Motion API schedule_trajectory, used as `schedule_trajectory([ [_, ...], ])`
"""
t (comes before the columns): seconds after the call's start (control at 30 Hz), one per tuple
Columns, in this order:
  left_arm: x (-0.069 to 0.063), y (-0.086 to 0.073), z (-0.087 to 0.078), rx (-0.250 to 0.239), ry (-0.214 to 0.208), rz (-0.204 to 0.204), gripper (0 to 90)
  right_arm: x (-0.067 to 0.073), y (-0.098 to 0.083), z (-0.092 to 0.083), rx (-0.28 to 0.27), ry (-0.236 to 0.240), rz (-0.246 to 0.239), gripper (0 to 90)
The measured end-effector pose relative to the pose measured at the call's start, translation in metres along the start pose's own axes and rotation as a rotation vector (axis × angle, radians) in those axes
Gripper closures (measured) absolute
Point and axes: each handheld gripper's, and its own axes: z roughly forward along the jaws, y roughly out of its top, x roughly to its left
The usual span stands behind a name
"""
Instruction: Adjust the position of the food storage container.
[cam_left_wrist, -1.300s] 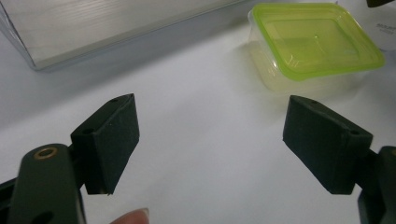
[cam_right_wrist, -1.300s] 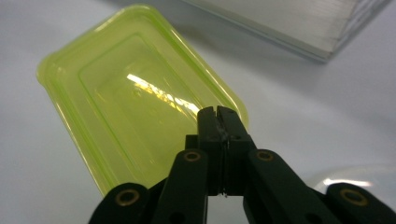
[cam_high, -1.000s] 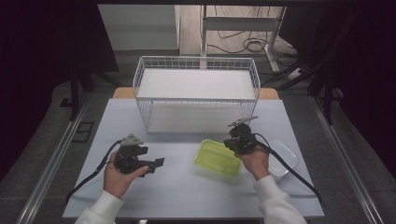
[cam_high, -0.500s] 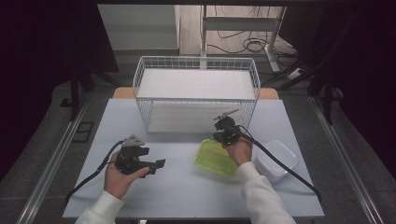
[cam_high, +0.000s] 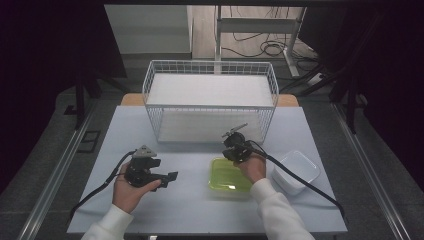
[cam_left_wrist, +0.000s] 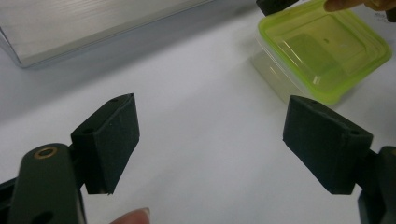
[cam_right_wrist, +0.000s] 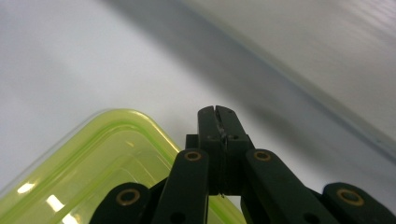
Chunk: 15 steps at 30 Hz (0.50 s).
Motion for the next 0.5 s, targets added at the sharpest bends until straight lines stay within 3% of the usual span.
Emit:
schedule_trajectory([
  [0.23, 0.000, 0.000, 0.001, 0.005, 0.002, 0.005, 18.3, 0.014, -0.006, -0.004, 0.006, 0.037, -0.047, 88.9],
  [0.33, 0.000, 0.000, 0.001, 0.004, 0.005, 0.005, 18.2, 0.015, -0.006, -0.009, -0.003, 0.016, -0.056, 88.9],
  [0.37, 0.000, 0.000, 0.000, 0.005, 0.006, 0.006, 18.2, 0.014, -0.007, -0.022, -0.028, -0.001, -0.059, 88.9],
  [0.43, 0.000, -0.001, 0.000, 0.005, 0.009, 0.008, 18.2, 0.013, -0.007, -0.029, -0.043, -0.008, -0.061, 88.9],
  [0.5, 0.000, -0.001, 0.001, 0.008, 0.009, 0.008, 18.1, 0.012, -0.012, -0.054, -0.066, -0.022, -0.064, 88.9],
])
